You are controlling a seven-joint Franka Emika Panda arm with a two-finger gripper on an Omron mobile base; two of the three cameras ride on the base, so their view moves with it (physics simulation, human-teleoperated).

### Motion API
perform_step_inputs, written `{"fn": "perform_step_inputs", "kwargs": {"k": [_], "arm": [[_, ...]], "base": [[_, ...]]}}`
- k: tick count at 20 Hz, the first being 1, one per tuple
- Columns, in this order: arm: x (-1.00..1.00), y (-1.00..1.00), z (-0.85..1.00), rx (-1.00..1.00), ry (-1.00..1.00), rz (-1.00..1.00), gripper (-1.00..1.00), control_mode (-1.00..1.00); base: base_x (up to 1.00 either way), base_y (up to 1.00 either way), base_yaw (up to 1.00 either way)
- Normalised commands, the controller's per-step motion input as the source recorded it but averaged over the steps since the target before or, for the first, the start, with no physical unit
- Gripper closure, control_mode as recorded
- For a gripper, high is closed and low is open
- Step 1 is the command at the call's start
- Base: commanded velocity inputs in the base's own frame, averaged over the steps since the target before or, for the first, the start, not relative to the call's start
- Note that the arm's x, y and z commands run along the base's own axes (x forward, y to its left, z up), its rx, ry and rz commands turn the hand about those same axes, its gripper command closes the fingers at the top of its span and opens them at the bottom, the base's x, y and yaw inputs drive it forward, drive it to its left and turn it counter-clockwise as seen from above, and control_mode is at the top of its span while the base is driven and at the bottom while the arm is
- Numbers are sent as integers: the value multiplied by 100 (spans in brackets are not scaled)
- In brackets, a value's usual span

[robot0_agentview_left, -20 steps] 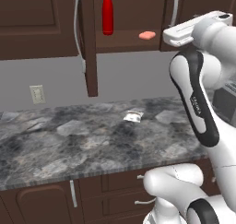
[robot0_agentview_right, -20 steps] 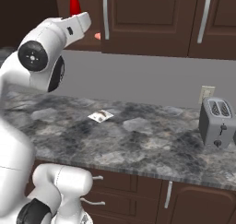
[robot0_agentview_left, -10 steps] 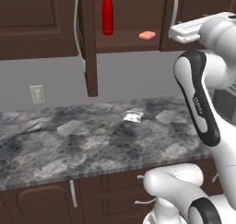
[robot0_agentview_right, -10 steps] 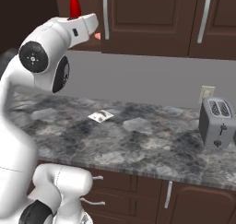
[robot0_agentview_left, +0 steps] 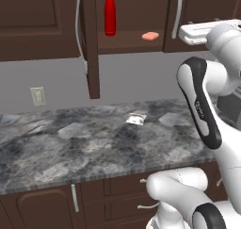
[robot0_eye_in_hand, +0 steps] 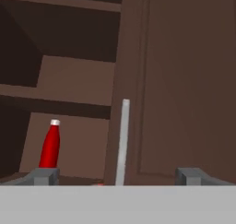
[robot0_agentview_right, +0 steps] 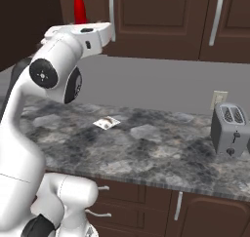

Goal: Pick the bar soap and dish brush from the cabinet and place them on the counter.

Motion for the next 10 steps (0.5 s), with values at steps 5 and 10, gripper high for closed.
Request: {"fn": "perform_step_inputs", "kwargs": {"k": [5,10], "arm": [[19,-5,-6,8,-6,-3,-100,-100],[16,-1,-5,9,-5,0,-100,-100]], "base": [[0,0,0],[0,0,0]]}}
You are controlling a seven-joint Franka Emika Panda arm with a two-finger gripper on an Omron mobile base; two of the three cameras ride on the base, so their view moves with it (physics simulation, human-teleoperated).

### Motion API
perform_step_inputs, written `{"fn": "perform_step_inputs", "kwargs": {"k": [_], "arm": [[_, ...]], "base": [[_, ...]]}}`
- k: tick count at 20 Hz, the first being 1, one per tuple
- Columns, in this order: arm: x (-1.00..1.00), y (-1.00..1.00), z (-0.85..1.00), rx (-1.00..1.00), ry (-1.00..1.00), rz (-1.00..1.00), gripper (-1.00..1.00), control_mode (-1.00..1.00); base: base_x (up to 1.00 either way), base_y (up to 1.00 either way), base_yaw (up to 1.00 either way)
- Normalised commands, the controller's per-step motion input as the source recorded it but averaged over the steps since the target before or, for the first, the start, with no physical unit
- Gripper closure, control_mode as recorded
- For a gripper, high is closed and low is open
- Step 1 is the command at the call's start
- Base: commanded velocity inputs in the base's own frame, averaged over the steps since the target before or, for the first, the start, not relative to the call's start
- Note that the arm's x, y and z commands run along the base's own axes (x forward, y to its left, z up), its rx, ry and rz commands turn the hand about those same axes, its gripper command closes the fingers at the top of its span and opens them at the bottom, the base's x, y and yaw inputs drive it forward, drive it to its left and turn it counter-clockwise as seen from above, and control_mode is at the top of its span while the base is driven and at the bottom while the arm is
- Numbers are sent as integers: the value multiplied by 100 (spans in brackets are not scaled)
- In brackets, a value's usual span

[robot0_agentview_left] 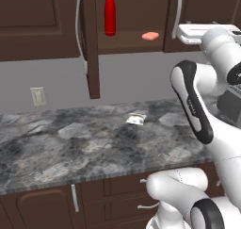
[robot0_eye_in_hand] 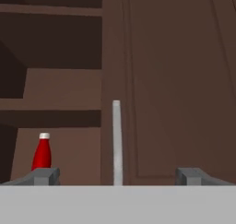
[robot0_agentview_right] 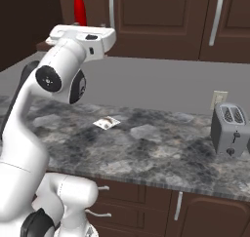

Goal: Pick the bar soap and dish brush from the cabinet and place them on the counter.

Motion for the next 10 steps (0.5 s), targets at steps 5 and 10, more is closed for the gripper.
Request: {"fn": "perform_step_inputs", "kwargs": {"k": [5,10], "arm": [[19,-1,-1,3,0,0,-100,-100],[24,-6,-2,0,0,0,-100,-100]], "base": [[0,0,0],[0,0,0]]}}
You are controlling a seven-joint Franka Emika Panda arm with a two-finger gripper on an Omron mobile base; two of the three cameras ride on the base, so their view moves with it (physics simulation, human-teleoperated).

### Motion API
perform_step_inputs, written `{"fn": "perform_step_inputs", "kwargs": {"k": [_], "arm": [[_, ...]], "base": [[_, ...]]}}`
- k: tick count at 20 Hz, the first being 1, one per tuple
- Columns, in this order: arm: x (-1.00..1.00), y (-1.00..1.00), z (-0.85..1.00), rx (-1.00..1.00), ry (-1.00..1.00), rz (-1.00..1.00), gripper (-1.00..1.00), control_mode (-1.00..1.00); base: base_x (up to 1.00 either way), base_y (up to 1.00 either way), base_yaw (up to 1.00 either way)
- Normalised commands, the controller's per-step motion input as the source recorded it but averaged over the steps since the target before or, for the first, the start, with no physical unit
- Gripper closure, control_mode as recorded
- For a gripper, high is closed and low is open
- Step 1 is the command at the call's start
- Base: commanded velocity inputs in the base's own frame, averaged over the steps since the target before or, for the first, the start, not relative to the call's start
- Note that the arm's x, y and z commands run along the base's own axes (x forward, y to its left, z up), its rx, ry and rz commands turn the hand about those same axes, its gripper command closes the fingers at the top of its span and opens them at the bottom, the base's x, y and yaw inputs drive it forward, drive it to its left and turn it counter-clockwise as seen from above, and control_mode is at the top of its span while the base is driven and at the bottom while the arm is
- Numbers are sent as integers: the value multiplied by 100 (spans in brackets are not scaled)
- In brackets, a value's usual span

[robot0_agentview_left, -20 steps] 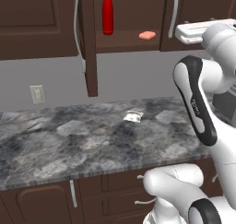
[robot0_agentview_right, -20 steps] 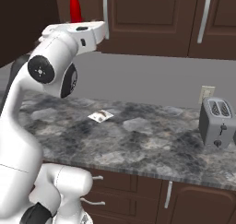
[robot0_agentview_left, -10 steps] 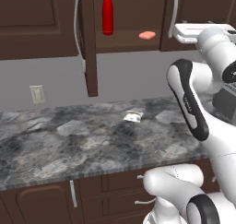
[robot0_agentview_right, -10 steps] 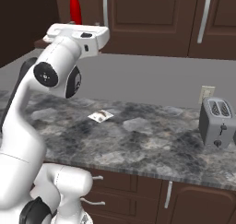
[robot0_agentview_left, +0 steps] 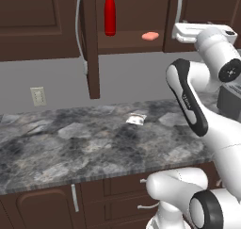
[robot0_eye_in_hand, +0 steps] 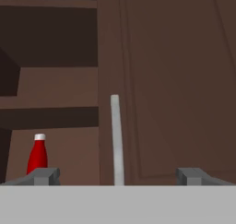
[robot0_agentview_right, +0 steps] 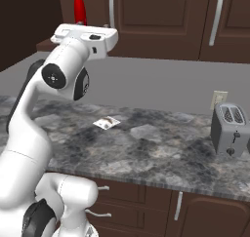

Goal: Pick the bar soap and dish brush from the cabinet and place them on the counter.

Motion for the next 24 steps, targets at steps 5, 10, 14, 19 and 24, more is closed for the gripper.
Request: {"fn": "perform_step_inputs", "kwargs": {"k": [5,10,14,19,24], "arm": [[25,-13,-2,0,0,1,-100,-100],[28,-4,-3,0,0,1,-100,-100],[30,-1,-8,0,-1,2,-100,-100],[32,-6,-10,0,-1,0,-100,-100],[33,-5,-9,0,-2,0,-100,-100]], "base": [[0,0,0],[0,0,0],[0,0,0],[0,0,0],[0,0,0]]}}
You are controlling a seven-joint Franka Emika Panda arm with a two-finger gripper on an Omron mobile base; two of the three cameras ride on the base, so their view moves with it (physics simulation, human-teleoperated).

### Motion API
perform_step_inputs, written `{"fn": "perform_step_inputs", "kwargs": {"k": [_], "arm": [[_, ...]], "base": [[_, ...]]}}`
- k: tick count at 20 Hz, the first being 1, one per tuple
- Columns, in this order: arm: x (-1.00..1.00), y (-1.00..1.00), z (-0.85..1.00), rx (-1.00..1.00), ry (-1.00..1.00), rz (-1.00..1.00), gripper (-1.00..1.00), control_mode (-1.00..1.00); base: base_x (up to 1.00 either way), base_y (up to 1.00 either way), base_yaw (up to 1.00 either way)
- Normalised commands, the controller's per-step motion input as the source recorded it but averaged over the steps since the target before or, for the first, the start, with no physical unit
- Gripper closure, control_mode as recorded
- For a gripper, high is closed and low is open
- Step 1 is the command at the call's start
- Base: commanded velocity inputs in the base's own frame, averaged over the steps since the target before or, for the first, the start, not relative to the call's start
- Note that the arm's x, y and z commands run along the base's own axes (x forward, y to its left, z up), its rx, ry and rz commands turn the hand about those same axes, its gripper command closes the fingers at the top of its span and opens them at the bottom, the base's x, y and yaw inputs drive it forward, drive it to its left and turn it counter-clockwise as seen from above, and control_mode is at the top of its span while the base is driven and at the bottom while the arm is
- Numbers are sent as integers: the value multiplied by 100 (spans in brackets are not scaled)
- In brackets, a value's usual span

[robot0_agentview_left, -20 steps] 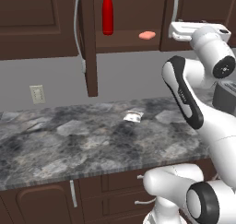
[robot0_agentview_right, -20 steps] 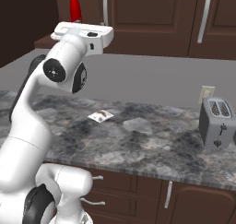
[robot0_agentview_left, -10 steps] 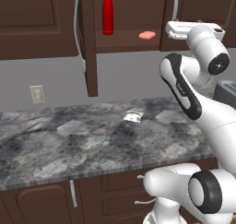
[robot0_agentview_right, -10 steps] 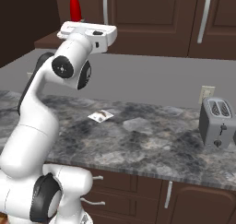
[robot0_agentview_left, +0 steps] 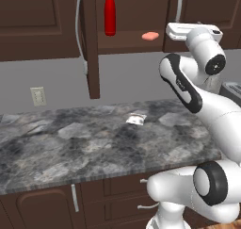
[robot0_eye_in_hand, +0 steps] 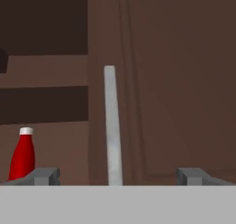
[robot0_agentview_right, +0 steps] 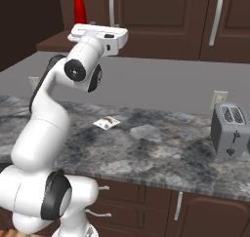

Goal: Pick the bar soap and dish brush from the cabinet and place them on the counter.

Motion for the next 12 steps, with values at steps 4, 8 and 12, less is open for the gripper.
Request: {"fn": "perform_step_inputs", "kwargs": {"k": [4,8,12], "arm": [[28,0,-4,0,-2,0,-100,-100],[27,0,-1,0,0,0,-100,-100],[28,0,-1,0,0,0,-100,-100]], "base": [[0,0,0],[0,0,0],[0,0,0]]}}
